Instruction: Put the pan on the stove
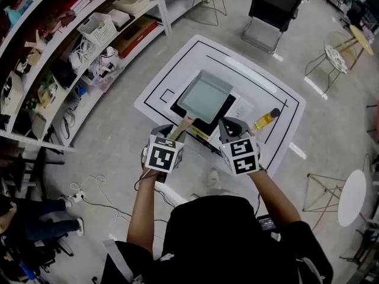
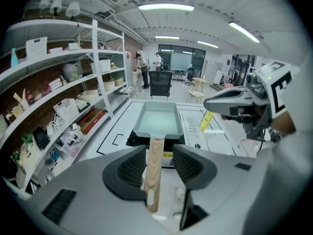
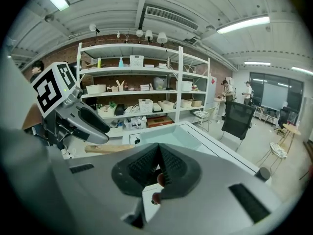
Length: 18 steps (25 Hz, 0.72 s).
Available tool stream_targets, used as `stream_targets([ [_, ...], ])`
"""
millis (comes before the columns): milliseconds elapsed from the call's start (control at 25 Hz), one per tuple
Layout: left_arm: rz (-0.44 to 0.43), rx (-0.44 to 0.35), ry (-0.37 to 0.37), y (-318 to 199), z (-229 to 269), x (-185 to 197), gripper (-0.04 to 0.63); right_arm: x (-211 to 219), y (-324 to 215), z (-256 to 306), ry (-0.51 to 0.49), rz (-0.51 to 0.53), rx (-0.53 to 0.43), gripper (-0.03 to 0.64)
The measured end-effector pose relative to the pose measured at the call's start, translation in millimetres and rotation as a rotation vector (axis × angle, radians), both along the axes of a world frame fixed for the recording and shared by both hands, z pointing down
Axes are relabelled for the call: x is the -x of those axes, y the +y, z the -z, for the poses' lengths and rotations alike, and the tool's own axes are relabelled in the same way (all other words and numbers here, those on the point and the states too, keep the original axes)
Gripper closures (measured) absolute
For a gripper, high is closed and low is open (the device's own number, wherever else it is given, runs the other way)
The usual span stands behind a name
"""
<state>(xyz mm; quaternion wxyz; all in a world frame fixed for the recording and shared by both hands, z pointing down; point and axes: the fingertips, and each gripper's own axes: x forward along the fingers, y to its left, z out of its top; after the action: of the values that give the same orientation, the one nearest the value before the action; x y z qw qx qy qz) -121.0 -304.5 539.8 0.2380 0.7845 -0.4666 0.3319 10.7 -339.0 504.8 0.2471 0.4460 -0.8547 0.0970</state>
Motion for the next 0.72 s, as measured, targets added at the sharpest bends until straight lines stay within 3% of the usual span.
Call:
stream_targets([
  [120,0.071,-0.067,0.071,13.5,21.8,9.9,0.435,10.5,13.9,12.4,0.0,0.011,-0.021,0.615],
  [400,0.158,-0.163,0.134,59.1,50.9,31.2,0.575,29.0,53.3,42.5,-0.003,0.028,-0.087,0.615],
  [720,0.173,-0.299,0.171,121.0,76.8,47.4,0.583,46.4,103.4,70.2,-0.031,0.036,-0.15,0.615],
])
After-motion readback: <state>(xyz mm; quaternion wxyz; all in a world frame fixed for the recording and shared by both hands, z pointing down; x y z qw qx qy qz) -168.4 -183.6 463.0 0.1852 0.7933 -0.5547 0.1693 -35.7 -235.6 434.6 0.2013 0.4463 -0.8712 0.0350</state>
